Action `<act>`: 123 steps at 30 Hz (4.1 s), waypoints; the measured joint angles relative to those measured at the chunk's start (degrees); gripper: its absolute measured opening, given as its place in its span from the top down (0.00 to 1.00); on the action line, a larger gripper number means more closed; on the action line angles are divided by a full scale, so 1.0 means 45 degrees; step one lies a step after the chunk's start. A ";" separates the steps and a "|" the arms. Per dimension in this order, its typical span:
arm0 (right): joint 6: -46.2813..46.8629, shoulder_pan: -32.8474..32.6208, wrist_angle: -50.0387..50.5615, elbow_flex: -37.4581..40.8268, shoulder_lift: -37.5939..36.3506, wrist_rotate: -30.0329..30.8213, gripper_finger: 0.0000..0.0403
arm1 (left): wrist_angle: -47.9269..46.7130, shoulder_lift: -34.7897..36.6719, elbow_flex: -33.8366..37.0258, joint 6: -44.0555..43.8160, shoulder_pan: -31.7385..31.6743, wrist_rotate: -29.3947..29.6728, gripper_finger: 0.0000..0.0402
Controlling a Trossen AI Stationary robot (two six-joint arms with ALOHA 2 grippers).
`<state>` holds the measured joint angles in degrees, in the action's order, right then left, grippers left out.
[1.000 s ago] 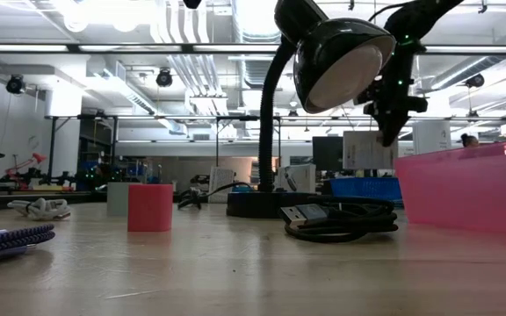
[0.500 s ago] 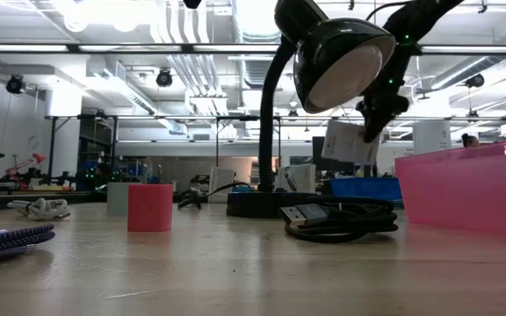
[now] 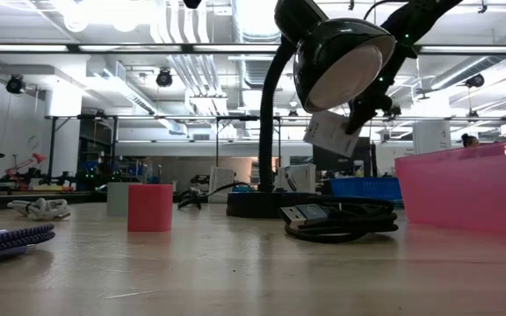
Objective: Pick and place items into bin
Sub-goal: Put the left white card reader box into the blue bin, then put the white card reader box into the blue bin
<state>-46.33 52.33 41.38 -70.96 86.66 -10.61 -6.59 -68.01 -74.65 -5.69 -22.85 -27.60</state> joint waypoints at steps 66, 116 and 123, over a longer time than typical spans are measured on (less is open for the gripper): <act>-0.6028 0.0930 0.4425 -0.2025 0.3295 0.2370 0.93 | 0.0014 -0.0053 0.0002 -0.0314 0.0000 0.0200 0.63; -0.2176 0.0512 0.4634 -0.3513 0.2907 0.0689 0.75 | 0.0009 -0.0049 0.0003 -0.0311 -0.0002 0.0197 0.63; -0.0225 0.0508 0.4618 -0.3984 0.2440 -0.0750 0.78 | 0.0009 -0.0049 0.0000 -0.0311 -0.0005 0.0199 0.63</act>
<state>-47.35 54.61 62.17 -88.89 97.64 -13.98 -6.55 -68.23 -74.65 -7.09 -22.87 -26.70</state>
